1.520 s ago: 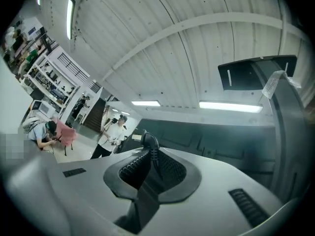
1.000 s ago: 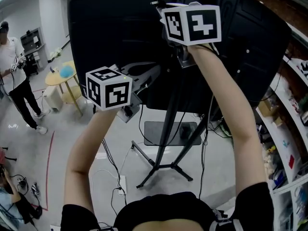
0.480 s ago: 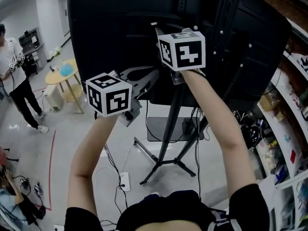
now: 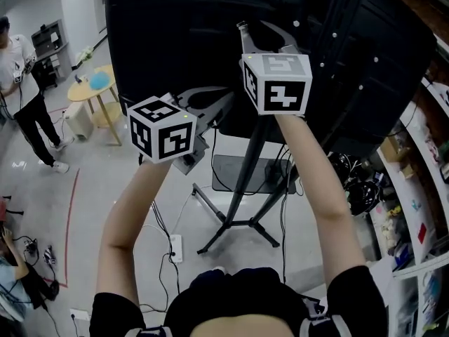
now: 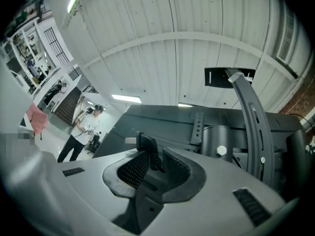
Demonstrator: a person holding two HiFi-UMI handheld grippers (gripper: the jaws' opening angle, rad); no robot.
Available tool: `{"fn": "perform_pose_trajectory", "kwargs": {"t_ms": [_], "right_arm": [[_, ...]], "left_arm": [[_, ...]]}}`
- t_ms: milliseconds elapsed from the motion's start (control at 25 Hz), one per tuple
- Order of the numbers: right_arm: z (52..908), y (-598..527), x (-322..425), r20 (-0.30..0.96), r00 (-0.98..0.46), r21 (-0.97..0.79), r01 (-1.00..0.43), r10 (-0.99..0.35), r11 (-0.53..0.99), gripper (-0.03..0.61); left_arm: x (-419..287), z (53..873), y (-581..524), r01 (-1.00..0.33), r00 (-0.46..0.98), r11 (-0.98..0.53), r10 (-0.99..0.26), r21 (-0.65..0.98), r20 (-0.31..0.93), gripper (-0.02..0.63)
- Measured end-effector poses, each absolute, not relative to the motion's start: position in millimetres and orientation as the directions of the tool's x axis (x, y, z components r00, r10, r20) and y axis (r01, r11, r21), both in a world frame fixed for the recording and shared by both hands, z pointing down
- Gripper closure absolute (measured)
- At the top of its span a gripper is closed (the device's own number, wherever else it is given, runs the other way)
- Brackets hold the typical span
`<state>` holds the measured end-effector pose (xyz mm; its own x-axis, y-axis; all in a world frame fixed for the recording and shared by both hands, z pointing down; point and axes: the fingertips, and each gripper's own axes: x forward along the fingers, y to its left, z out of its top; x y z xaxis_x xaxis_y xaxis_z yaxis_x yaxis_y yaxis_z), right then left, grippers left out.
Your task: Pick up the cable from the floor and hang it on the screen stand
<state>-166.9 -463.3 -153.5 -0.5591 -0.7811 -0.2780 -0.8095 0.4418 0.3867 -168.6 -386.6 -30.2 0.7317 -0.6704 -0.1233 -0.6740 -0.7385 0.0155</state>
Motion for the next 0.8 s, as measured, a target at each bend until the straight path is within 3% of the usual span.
{"fn": "perform_pose_trajectory", "kwargs": {"t_ms": [360, 400, 520, 560, 600, 800], "right_arm": [[-145, -452, -144, -0.283, -0.504, 0.491, -0.807, -0.816, 0.328, 0.459], [-143, -451, -143, -0.281, -0.494, 0.514, -0.801, -0.823, 0.305, 0.424], [-139, -450, -144, -0.274, -0.492, 0.548, -0.786, -0.826, 0.286, 0.396], [-134, -450, -146, -0.255, -0.505, 0.552, -0.776, -0.825, 0.305, 0.342], [-127, -450, -149, -0.225, -0.526, 0.555, -0.761, -0.820, 0.336, 0.234], [-94, -437, -162, -0.155, -0.594, 0.601, -0.691, -0.789, 0.401, 0.224]], "left_arm": [[-154, -11, -383, -0.673, 0.735, -0.739, -0.672, 0.031, -0.092, 0.607], [-153, -10, -383, -0.673, 0.734, -0.738, -0.673, 0.035, -0.090, 0.607], [-153, -7, -379, -0.679, 0.728, -0.733, -0.680, 0.038, -0.085, 0.607], [-154, -6, -377, -0.683, 0.725, -0.730, -0.683, 0.038, -0.085, 0.607], [-154, -6, -376, -0.686, 0.722, -0.727, -0.686, 0.039, -0.086, 0.607], [-155, -3, -370, -0.701, 0.707, -0.711, -0.702, 0.046, -0.087, 0.607]]}}
